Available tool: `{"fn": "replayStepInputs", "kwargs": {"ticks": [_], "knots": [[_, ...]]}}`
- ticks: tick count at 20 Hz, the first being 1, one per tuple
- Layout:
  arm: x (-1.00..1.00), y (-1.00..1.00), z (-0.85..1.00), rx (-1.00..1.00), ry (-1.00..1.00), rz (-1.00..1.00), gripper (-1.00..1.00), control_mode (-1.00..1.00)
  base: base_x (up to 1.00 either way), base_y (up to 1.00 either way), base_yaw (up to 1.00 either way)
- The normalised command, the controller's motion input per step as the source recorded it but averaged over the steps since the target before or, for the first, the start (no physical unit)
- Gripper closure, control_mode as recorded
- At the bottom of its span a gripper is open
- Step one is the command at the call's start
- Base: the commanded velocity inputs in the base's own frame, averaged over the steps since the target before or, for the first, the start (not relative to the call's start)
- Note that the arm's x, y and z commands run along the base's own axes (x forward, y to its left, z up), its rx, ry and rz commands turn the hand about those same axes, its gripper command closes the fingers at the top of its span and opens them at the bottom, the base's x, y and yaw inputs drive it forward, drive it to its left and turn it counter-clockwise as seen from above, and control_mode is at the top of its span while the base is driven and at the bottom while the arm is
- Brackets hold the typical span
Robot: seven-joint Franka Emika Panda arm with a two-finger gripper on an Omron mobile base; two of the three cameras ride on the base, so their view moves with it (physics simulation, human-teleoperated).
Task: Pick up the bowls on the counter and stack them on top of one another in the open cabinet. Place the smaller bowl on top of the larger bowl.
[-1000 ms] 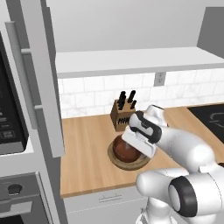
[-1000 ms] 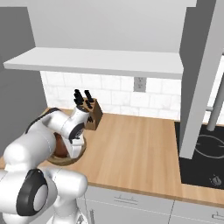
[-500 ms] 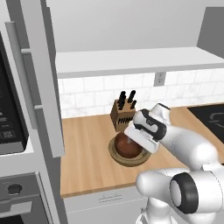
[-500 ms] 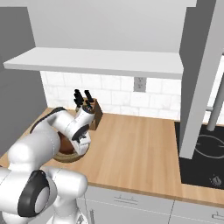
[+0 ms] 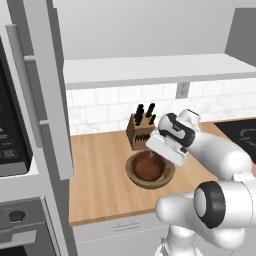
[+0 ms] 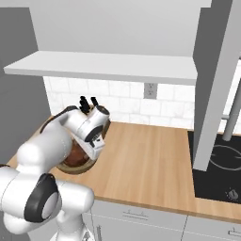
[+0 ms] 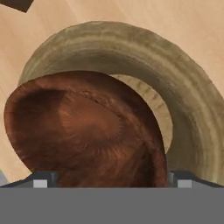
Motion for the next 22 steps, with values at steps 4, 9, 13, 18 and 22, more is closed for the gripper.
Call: {"fn": "replayStepInputs", "kwargs": {"ticks": [4, 9, 13, 18, 22], "knots": [[-0.53, -0.33, 0.07, 0.0, -0.01, 0.1, -1.0, -1.0, 0.0, 0.0, 0.0], [-0.28, -0.04, 0.0, 0.0, -0.02, 0.07, -1.0, -1.0, 0.0, 0.0, 0.0], [-0.04, -0.22, -0.01, 0.0, -0.01, 0.08, -1.0, -1.0, 0.0, 0.0, 0.0], [-0.01, -0.16, -0.12, 0.0, 0.0, 0.07, -1.0, -1.0, 0.0, 0.0, 0.0], [0.03, 0.0, -0.27, 0.0, 0.0, 0.04, -1.0, -1.0, 0.0, 0.0, 0.0]]}}
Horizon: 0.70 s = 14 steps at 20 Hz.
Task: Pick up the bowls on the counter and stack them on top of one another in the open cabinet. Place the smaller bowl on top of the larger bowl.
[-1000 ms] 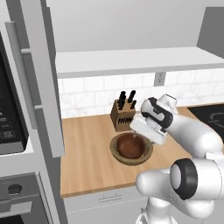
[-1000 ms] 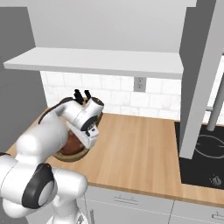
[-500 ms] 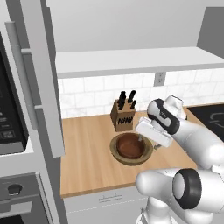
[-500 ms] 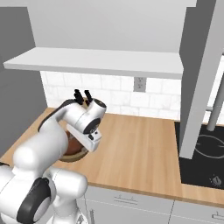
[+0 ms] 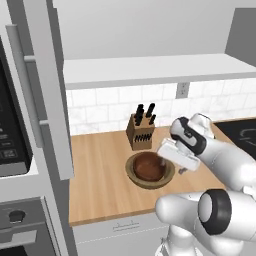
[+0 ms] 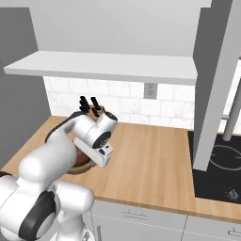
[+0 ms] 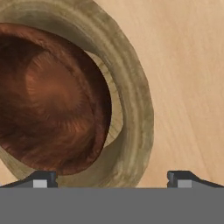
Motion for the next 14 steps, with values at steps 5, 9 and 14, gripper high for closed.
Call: {"fn": "replayStepInputs", "kwargs": {"ticks": [5, 9, 14], "knots": [[0.09, 0.0, -0.28, 0.0, 0.01, 0.01, -1.0, -1.0, 0.0, 0.0, 0.0], [0.17, 0.02, -0.3, 0.0, 0.0, 0.0, -1.0, -1.0, 0.0, 0.0, 0.0], [0.27, 0.14, -0.27, 0.0, 0.0, 0.0, -1.0, -1.0, 0.0, 0.0, 0.0]]}}
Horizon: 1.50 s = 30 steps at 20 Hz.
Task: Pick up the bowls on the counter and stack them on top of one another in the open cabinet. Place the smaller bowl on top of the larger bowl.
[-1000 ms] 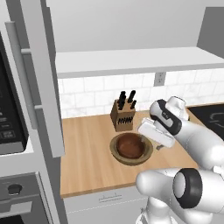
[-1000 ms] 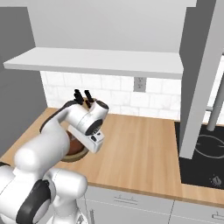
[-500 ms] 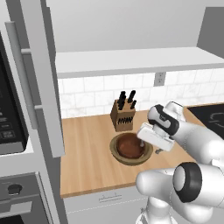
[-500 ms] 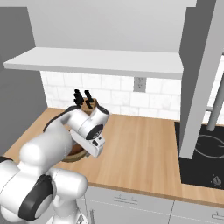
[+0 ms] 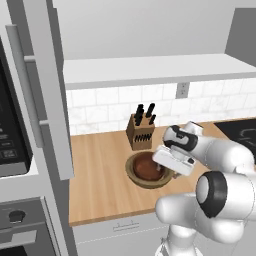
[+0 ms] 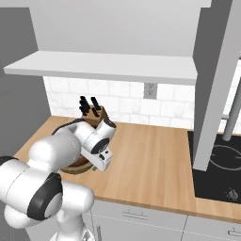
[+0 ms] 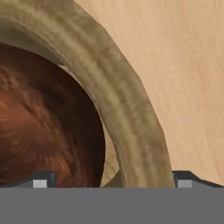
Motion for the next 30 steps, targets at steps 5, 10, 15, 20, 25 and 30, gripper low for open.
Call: {"fn": "replayStepInputs", "kwargs": {"ticks": [5, 10, 15, 20, 25, 30], "knots": [[0.02, 0.35, -0.16, -0.05, 0.0, 0.0, 1.0, -1.0, 0.0, 0.0, 0.0], [-0.03, 0.06, 0.0, 0.0, 0.0, 0.0, 1.0, -1.0, 0.0, 0.0, 0.0], [-0.52, -0.01, 0.02, 0.0, -0.04, 0.0, 1.0, -1.0, 0.0, 0.0, 0.0], [-0.62, -0.23, 0.41, 0.01, -0.25, -0.03, 1.0, -1.0, 0.0, 0.0, 0.0], [-0.44, -0.13, 0.69, 0.05, -0.2, -0.13, 1.0, -1.0, 0.0, 0.0, 0.0], [-0.43, -0.22, 0.78, 0.0, -0.02, -0.24, 1.0, -1.0, 0.0, 0.0, 0.0]]}}
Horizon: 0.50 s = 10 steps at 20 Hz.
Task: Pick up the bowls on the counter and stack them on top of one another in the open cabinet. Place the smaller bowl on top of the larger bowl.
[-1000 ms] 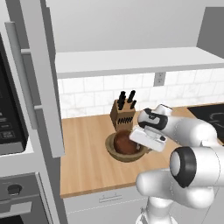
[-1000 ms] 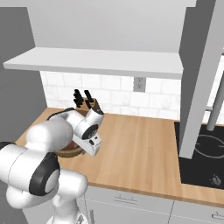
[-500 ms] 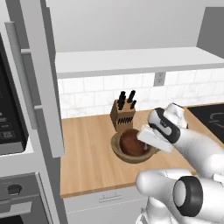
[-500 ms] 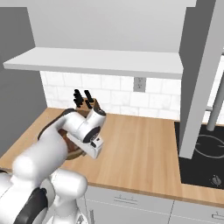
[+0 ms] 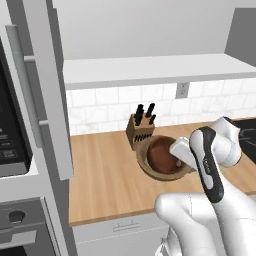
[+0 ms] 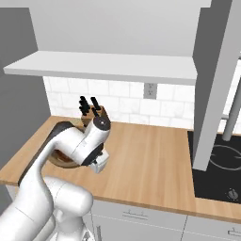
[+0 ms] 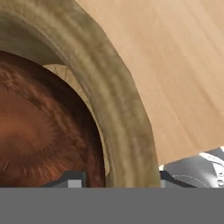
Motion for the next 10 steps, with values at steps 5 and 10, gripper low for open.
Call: {"fn": "replayStepInputs", "kwargs": {"ticks": [5, 10], "knots": [[-0.37, -0.28, 0.83, 0.0, 0.01, -0.32, 1.0, -1.0, 0.0, 0.0, 0.0], [-0.45, -0.23, 0.9, 0.0, 0.0, -0.3, 1.0, -1.0, 0.0, 0.0, 0.0]]}}
